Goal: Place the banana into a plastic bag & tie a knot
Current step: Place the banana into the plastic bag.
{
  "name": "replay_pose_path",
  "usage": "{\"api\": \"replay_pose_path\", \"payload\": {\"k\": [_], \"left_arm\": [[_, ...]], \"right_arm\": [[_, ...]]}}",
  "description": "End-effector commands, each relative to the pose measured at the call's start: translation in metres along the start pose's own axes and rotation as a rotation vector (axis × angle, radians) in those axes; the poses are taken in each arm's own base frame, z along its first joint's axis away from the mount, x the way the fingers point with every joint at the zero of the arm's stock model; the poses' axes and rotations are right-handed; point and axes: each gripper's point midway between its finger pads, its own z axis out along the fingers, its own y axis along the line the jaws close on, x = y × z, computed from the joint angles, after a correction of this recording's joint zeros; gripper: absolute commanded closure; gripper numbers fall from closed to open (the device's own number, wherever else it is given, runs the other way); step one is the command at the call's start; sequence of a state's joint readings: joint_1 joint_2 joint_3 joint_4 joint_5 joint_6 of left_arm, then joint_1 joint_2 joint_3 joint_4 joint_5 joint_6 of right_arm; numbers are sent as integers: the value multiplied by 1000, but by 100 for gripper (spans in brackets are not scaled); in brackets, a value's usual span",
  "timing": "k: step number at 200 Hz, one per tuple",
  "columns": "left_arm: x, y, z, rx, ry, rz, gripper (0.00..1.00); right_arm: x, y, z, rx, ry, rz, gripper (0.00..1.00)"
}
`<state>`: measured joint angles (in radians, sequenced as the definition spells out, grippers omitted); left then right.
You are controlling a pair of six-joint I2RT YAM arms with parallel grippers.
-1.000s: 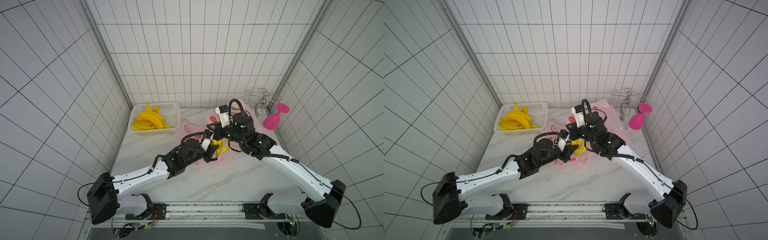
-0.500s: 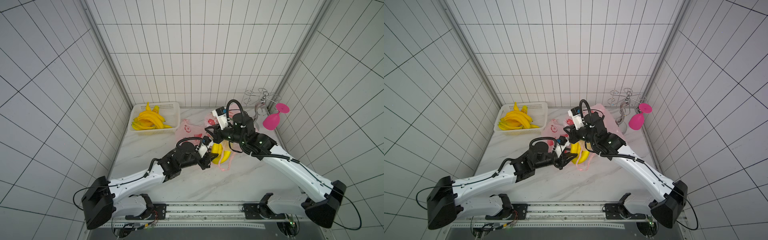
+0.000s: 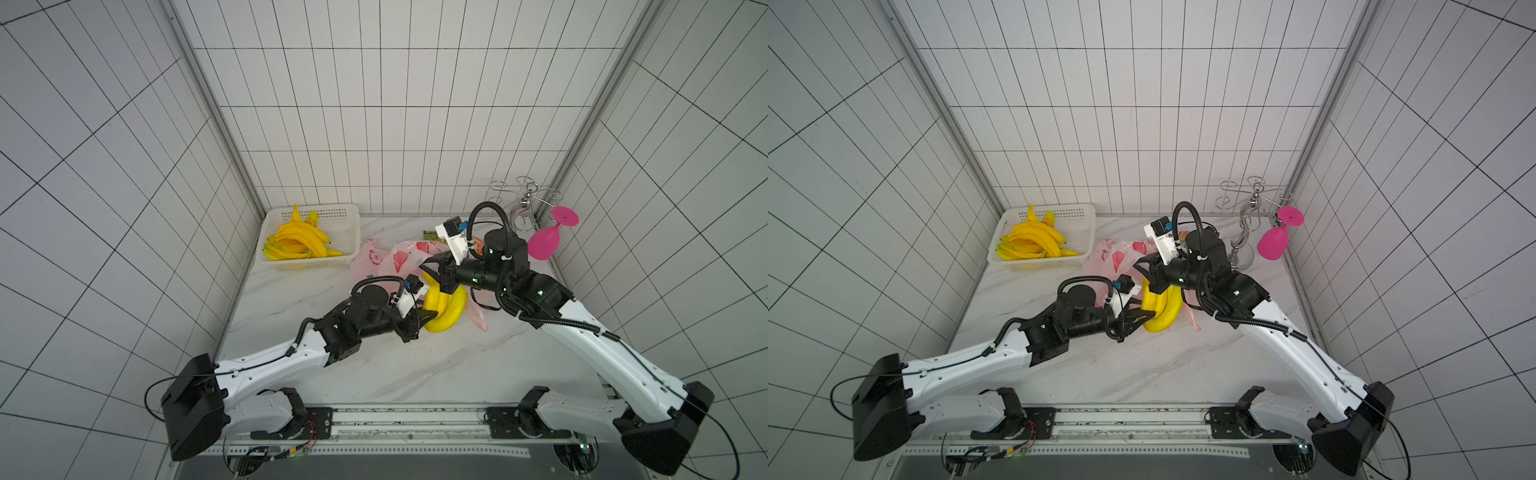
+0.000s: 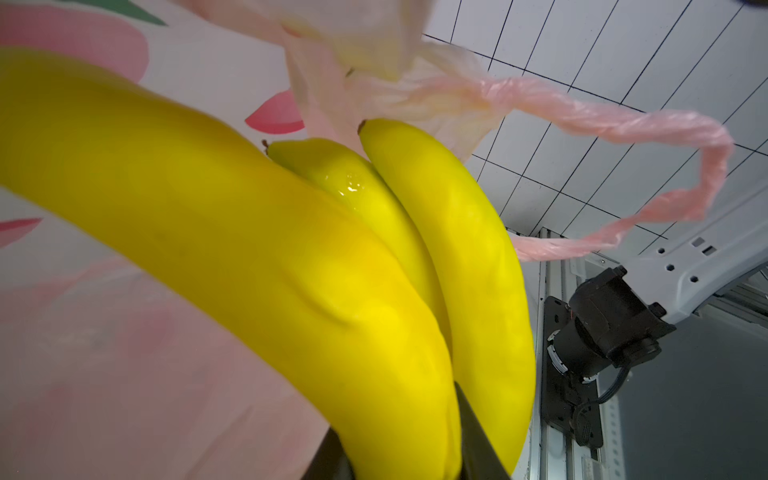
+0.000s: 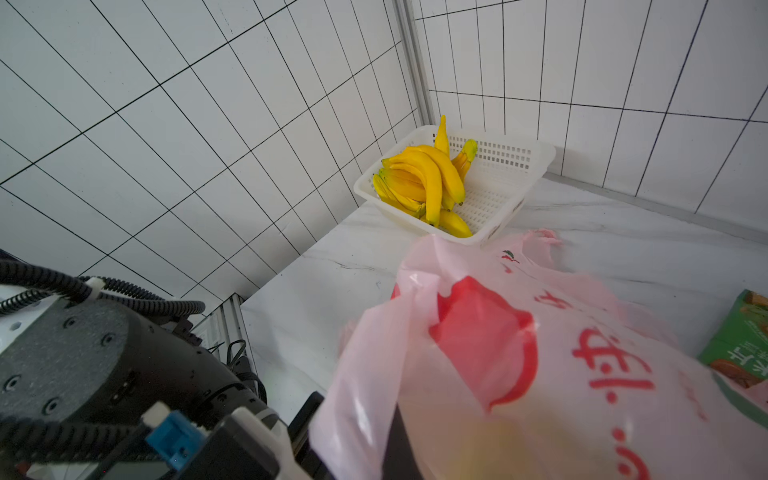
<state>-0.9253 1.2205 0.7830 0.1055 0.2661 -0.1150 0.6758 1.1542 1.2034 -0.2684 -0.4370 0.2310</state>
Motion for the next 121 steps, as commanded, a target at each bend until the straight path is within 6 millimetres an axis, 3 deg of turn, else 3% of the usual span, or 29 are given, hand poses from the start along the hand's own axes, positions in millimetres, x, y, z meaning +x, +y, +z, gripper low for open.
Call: {"api": "replay_pose_path", "payload": {"k": [1, 34, 66, 88, 121], "left_arm": [[-28, 14, 1, -44, -63, -14, 82], [-50, 51, -16, -167, -157, -108, 82], [-56, 65, -25, -217, -221, -131, 82], [-51, 86, -19, -250, -203, -193, 82], [-59, 114, -5, -329, -229, -288, 79]], "right_arm": [[22, 1, 1, -27, 31, 12, 100], [38, -11, -1, 33, 50, 41, 100], [48, -45, -7, 220, 43, 73, 100], [48, -34, -5, 157, 35, 81, 100], [52, -22, 4, 72, 17, 136, 100]]}}
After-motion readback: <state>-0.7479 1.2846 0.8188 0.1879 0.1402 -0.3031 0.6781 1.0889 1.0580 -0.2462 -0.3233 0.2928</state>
